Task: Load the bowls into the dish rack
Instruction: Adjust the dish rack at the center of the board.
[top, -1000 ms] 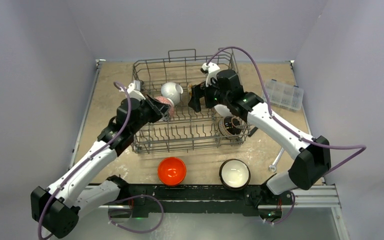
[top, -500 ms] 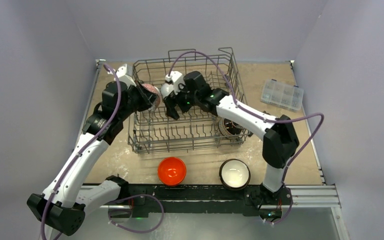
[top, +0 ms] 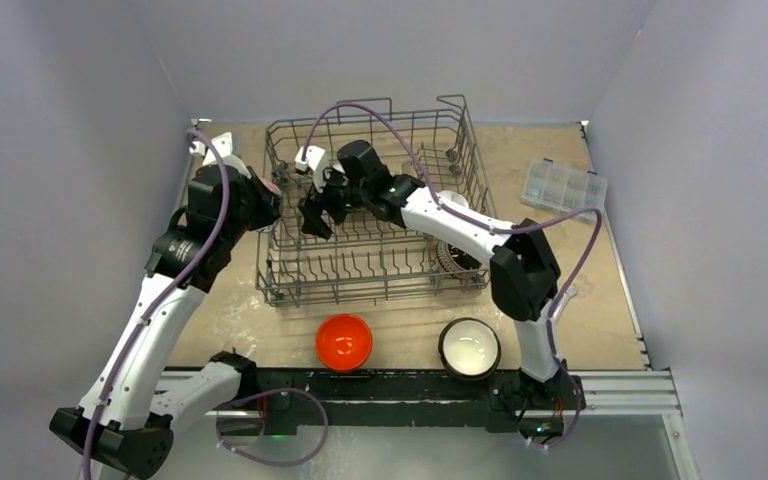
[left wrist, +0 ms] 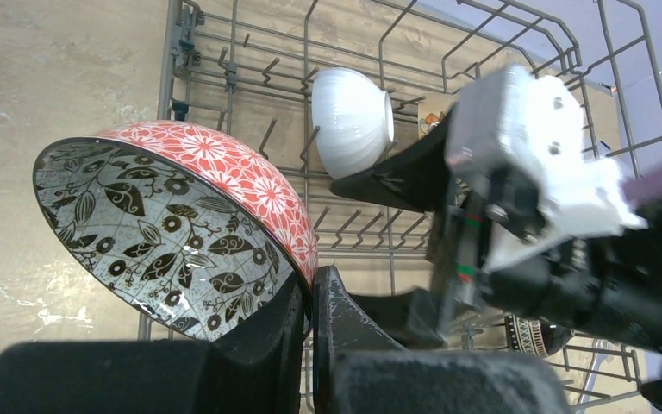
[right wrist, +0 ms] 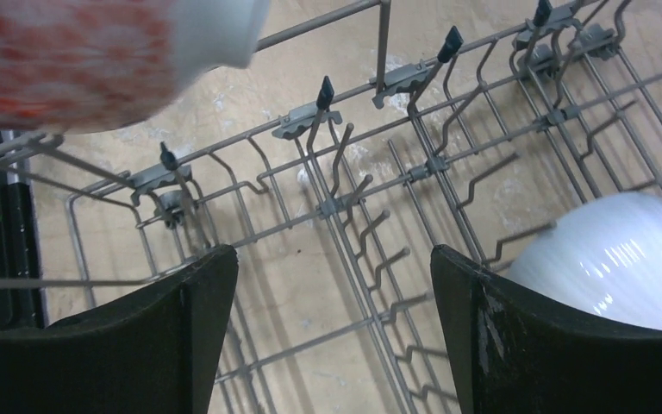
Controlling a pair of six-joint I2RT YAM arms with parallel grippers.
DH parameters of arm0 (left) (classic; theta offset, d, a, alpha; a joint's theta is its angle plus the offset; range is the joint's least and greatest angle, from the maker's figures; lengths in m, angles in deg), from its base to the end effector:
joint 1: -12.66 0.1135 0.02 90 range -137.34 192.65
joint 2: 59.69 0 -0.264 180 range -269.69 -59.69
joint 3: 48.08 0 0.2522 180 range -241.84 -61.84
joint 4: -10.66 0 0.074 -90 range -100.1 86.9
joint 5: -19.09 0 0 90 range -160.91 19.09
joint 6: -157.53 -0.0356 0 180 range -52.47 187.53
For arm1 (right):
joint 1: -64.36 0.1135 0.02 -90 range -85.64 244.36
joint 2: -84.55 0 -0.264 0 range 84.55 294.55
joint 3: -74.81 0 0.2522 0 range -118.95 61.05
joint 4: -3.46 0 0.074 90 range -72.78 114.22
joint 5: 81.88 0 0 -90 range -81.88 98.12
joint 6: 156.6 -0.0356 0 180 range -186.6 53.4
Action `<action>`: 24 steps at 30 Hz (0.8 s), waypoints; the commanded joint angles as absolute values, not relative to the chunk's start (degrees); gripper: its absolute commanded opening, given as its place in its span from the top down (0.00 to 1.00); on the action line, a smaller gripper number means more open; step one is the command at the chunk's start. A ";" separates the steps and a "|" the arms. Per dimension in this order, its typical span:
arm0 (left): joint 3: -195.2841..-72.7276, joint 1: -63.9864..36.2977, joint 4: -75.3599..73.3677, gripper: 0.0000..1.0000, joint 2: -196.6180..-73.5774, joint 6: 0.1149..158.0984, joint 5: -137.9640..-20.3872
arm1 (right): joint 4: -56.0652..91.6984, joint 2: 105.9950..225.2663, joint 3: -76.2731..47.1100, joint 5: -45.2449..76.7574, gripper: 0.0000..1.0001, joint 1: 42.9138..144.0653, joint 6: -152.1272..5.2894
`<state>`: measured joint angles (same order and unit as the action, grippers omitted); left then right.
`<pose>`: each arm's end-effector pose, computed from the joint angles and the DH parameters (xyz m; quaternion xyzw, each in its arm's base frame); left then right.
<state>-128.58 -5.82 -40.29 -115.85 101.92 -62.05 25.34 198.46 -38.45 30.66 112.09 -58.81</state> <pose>0.1918 -0.0583 0.3878 -0.1576 0.8345 -0.1743 0.4983 0.3114 0.3628 0.3110 -0.4759 0.6712 0.3388 0.4564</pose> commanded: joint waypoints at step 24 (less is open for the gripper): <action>-129.66 -5.23 -37.29 1.00 -107.85 103.34 -61.95 | 17.48 214.18 -46.00 37.03 0.68 113.96 -57.46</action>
<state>-128.58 -5.74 -41.36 -108.86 102.90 -61.90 19.29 214.39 -46.04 36.76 112.46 -56.71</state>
